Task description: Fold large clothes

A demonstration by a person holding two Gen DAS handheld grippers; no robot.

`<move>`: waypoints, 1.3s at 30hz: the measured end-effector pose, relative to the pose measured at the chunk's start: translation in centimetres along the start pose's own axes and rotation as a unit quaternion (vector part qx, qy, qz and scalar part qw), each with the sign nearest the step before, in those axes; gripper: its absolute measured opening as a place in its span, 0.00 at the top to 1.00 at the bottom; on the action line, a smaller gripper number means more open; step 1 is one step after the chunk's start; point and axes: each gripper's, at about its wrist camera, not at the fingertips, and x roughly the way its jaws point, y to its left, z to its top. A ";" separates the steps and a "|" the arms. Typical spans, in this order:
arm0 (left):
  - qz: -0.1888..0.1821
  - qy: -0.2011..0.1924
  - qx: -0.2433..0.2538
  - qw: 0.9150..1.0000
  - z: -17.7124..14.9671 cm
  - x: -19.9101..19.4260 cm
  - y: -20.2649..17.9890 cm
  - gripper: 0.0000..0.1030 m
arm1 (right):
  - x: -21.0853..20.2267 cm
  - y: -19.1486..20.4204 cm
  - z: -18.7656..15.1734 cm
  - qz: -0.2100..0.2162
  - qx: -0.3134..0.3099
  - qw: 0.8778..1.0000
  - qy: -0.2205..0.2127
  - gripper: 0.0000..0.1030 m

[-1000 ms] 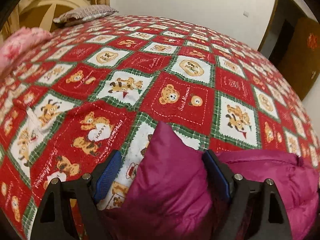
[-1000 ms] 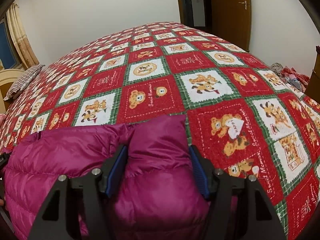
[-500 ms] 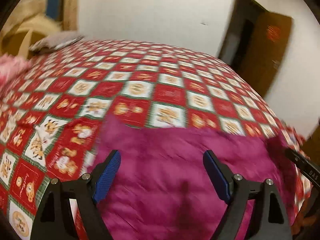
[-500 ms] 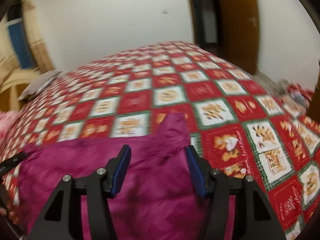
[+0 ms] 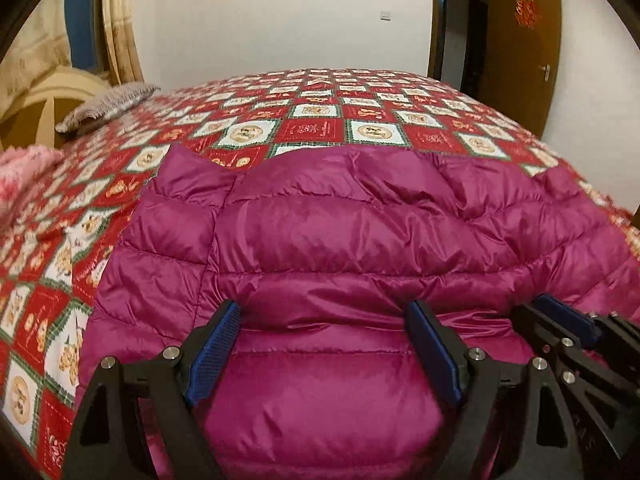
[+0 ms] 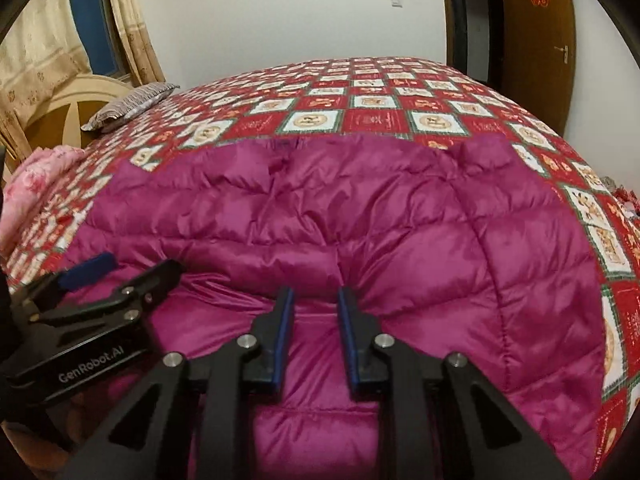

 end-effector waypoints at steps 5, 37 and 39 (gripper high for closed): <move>-0.002 0.008 -0.002 1.000 0.0 0.6 0.2 0.17 | -0.1 -0.3 -0.2 0.005 0.005 1.000 -0.007 0.76; -0.073 -0.002 -0.259 0.963 -7.7 -4.8 12.9 0.17 | -0.7 4.5 -1.7 0.013 0.011 1.000 0.003 0.76; -0.075 0.000 -0.267 0.961 -7.7 -4.6 13.2 0.17 | -1.0 4.5 -1.8 0.013 0.011 1.000 0.001 0.76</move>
